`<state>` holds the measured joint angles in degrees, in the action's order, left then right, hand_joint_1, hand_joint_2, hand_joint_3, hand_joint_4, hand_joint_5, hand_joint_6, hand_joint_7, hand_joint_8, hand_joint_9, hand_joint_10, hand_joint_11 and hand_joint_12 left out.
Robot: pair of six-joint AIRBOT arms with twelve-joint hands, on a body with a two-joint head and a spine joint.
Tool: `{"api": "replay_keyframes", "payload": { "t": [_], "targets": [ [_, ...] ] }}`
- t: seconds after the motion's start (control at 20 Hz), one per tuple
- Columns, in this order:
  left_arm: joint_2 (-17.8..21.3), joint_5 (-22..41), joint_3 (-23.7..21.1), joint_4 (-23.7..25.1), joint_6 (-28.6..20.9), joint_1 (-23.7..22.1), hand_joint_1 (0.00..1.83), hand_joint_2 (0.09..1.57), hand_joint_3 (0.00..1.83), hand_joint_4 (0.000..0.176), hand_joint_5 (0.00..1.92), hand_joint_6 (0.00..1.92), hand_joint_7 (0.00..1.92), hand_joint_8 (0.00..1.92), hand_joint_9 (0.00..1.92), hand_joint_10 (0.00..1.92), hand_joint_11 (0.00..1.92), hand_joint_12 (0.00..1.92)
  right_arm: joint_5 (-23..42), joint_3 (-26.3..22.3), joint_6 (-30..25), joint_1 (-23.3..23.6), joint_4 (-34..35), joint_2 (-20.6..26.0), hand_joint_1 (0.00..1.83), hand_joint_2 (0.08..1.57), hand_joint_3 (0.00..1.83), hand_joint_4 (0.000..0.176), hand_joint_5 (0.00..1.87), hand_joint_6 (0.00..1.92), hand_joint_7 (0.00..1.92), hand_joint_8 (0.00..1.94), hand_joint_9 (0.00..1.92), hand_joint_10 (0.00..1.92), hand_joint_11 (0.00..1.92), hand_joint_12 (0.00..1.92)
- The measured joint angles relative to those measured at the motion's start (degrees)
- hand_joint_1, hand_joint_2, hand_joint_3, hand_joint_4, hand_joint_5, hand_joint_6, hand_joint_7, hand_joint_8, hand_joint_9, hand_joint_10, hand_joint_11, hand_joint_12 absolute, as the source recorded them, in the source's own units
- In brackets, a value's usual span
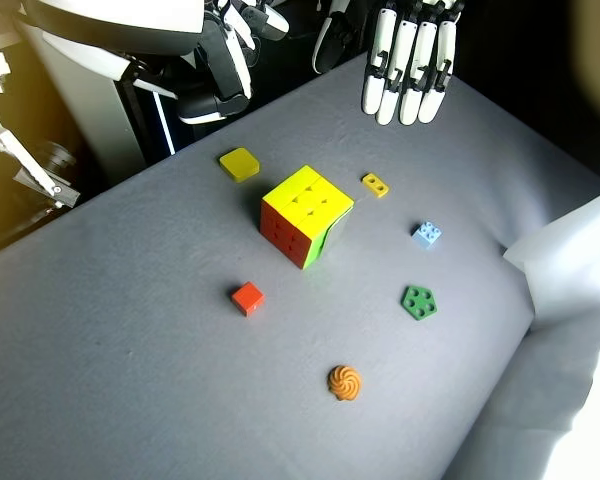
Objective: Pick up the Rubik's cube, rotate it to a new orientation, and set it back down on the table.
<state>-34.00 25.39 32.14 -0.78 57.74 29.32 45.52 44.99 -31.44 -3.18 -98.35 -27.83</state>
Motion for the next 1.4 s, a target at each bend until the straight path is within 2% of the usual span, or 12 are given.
{"api": "replay_keyframes", "payload": {
  "t": [0.05, 0.1, 0.3, 0.4, 0.5, 0.6, 0.9, 1.1, 1.2, 1.25, 1.3, 1.4],
  "targets": [
    [0.0, -0.1, 0.1, 0.1, 0.0, 0.0, 0.00, 1.05, 0.01, 0.000, 0.19, 0.00, 0.20, 0.00, 0.15, 0.00, 0.00, 0.36, 0.5, -0.2, -0.1, 0.0, 0.8, 0.0, 0.00, 0.95, 0.01, 0.000, 0.12, 0.00, 0.12, 0.00, 0.07, 0.00, 0.00, 0.19],
    [0.0, -0.3, 0.3, 0.5, 0.0, 0.0, 0.00, 1.05, 0.00, 0.000, 0.17, 0.00, 0.17, 0.00, 0.12, 0.00, 0.00, 0.31, 0.8, -0.3, -0.1, 0.0, 0.8, 0.0, 0.00, 0.95, 0.00, 0.000, 0.10, 0.00, 0.10, 0.00, 0.06, 0.00, 0.00, 0.13],
    [0.0, -0.4, 1.0, 0.5, 0.0, 0.0, 0.00, 1.05, 0.00, 0.000, 0.19, 0.00, 0.19, 0.00, 0.15, 0.00, 0.00, 0.36, 0.7, -0.2, 0.0, 0.0, 0.0, 0.7, 0.00, 0.96, 0.00, 0.000, 0.12, 0.01, 0.11, 0.00, 0.06, 0.00, 0.00, 0.14],
    [0.0, -0.4, 1.0, 0.8, -0.2, 0.0, 0.00, 1.05, 0.00, 0.000, 0.20, 0.00, 0.20, 0.00, 0.15, 0.00, 0.00, 0.34, 0.6, -0.2, -0.1, 0.0, 0.0, 0.8, 0.00, 0.96, 0.00, 0.000, 0.09, 0.00, 0.07, 0.00, 0.02, 0.00, 0.00, 0.06],
    [0.0, -0.6, 1.0, 0.8, -0.1, -0.2, 0.00, 1.04, 0.00, 0.000, 0.22, 0.00, 0.22, 0.00, 0.17, 0.00, 0.00, 0.41, 0.2, -0.2, -0.6, 0.0, 0.0, 0.8, 0.00, 0.98, 0.00, 0.000, 0.11, 0.00, 0.09, 0.00, 0.04, 0.00, 0.00, 0.09],
    [0.0, -0.7, 1.0, 0.7, -0.1, -0.4, 0.00, 1.05, 0.00, 0.000, 0.18, 0.00, 0.19, 0.00, 0.14, 0.00, 0.00, 0.33, -0.5, -0.4, -0.9, 0.0, 0.2, 0.8, 0.00, 0.99, 0.00, 0.000, 0.09, 0.00, 0.08, 0.01, 0.02, 0.00, 0.00, 0.04],
    [0.0, -1.9, 1.0, -4.7, 4.5, -0.3, 0.00, 1.03, 0.00, 0.000, 0.21, 0.01, 0.22, 0.00, 0.17, 0.01, 0.01, 0.38, -2.8, -1.1, -1.0, 0.0, 0.3, 0.8, 0.00, 0.98, 0.00, 0.000, 0.12, 0.01, 0.11, 0.02, 0.06, 0.02, 0.05, 0.02],
    [-2.2, -1.9, 1.7, -13.6, 11.9, -0.2, 0.00, 1.02, 0.00, 0.000, 0.22, 0.00, 0.22, 0.00, 0.16, 0.00, 0.00, 0.33, -6.1, -1.7, -1.0, -0.3, 0.3, 0.8, 0.00, 0.98, 0.00, 0.000, 0.13, 0.01, 0.11, 0.01, 0.07, 0.01, 0.06, 0.04],
    [-3.4, -1.7, 1.4, -19.7, 17.4, 0.5, 0.02, 1.04, 0.00, 0.000, 0.20, 0.00, 0.20, 0.00, 0.14, 0.00, 0.00, 0.29, -7.9, -2.2, -1.0, -0.6, 0.8, 0.8, 0.00, 0.97, 0.00, 0.000, 0.12, 0.01, 0.11, 0.01, 0.07, 0.01, 0.06, 0.04],
    [-4.5, -1.8, 1.2, -25.3, 22.3, 0.8, 0.09, 1.07, 0.01, 0.000, 0.17, 0.00, 0.17, 0.00, 0.10, 0.00, 0.00, 0.17, -9.2, -2.8, -0.9, -2.0, 1.7, 0.8, 0.01, 0.97, 0.00, 0.000, 0.14, 0.01, 0.13, 0.01, 0.08, 0.01, 0.07, 0.05],
    [-5.2, -1.7, 1.1, -29.1, 25.1, 1.1, 0.08, 1.08, 0.01, 0.000, 0.16, 0.00, 0.15, 0.00, 0.09, 0.00, 0.00, 0.16, -10.0, -3.1, 0.0, -3.5, 1.9, 0.8, 0.00, 0.97, 0.00, 0.000, 0.14, 0.01, 0.13, 0.01, 0.08, 0.01, 0.07, 0.05],
    [-7.2, 1.2, 0.2, -37.1, 32.6, 2.3, 0.38, 1.11, 0.00, 0.000, 0.11, 0.00, 0.08, 0.00, 0.03, 0.00, 0.00, 0.06, -11.4, -3.6, 3.6, -7.0, 2.7, 0.5, 0.00, 0.98, 0.00, 0.000, 0.12, 0.00, 0.10, 0.00, 0.05, 0.01, 0.04, 0.04]
  ]
}}
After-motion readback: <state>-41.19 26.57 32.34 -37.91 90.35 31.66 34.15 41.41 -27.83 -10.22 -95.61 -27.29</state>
